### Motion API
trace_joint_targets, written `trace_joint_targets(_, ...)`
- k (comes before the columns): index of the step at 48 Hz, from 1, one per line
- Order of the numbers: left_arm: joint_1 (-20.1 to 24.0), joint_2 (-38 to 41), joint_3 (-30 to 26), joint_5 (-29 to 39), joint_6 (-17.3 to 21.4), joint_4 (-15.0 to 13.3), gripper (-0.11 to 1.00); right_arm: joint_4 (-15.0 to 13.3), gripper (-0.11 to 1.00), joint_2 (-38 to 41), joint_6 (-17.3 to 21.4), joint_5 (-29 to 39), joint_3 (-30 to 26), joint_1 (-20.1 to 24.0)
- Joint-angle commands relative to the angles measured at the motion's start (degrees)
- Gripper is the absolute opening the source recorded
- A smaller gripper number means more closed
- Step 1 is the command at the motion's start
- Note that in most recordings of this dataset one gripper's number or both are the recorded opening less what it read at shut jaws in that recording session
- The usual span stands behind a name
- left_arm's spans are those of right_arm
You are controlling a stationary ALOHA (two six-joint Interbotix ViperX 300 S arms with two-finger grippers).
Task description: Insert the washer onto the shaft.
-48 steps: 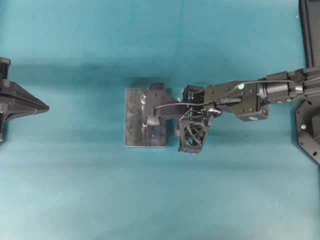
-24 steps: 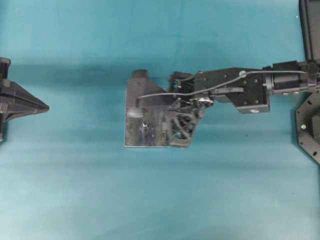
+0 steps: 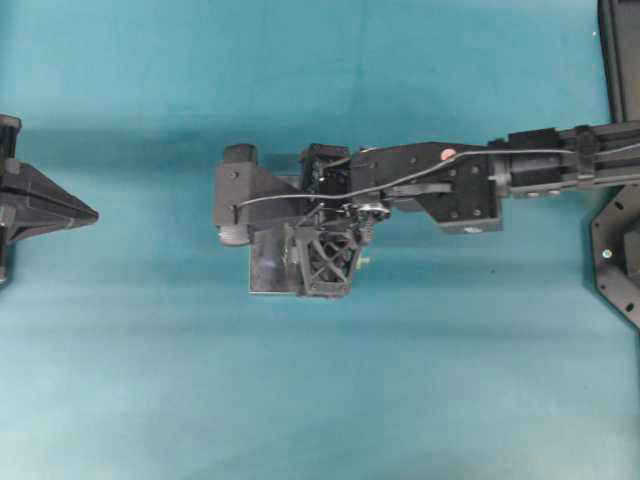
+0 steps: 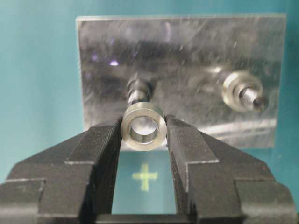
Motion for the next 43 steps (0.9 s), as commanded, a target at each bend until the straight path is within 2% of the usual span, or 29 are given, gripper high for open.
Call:
trace_joint_targets(1,-0.09,0.26,-0.88,-0.44,0.0,0.18,0.0,-0.09,0.34,-1.05,-0.44,-0.09,-2.02,0.35)
trace_joint_targets(43,-0.09,0.09,-0.62,-0.44,-0.09,0.18,0.0,0.0,0.34,1.41,-1.49,-0.79,-2.2,0.7)
